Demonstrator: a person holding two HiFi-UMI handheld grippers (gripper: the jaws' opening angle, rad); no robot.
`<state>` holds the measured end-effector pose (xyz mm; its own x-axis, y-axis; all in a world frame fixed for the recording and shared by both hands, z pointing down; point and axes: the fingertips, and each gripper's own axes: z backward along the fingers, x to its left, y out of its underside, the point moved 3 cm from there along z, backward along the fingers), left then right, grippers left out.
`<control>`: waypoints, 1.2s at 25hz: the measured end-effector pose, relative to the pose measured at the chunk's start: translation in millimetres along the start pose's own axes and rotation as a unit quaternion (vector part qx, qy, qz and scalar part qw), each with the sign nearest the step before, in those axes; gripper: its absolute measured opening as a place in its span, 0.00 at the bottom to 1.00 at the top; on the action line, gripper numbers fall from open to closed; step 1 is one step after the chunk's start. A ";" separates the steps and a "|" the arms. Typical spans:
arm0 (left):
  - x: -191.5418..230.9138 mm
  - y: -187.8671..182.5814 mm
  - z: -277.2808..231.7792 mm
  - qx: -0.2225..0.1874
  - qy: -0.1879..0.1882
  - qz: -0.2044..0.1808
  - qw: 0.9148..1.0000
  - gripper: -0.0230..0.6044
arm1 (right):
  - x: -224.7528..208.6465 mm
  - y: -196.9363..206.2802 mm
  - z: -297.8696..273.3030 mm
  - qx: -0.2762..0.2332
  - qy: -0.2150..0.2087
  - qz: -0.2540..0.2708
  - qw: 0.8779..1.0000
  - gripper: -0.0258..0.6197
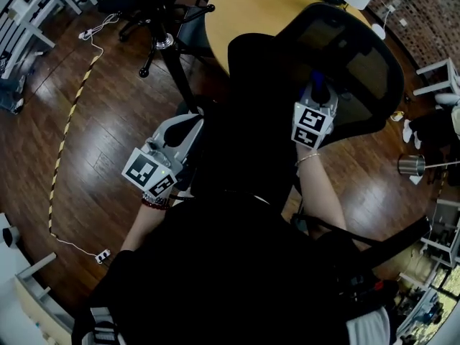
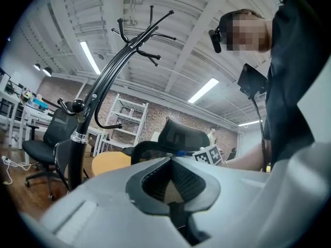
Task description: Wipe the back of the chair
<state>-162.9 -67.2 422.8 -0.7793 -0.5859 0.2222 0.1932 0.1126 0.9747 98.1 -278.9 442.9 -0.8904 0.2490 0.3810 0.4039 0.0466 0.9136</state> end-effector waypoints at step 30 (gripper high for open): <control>50.7 -6.9 49.3 0.048 0.001 -0.021 0.999 0.05 | 228.1 -109.5 -20.3 -0.068 -0.257 -0.042 0.963 0.09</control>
<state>-233.2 -58.1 428.6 -0.7838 -0.5940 0.1812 0.1021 0.1645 0.9811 -153.4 -246.8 432.6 -0.6827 0.6982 0.2154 0.2723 -0.0305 0.9617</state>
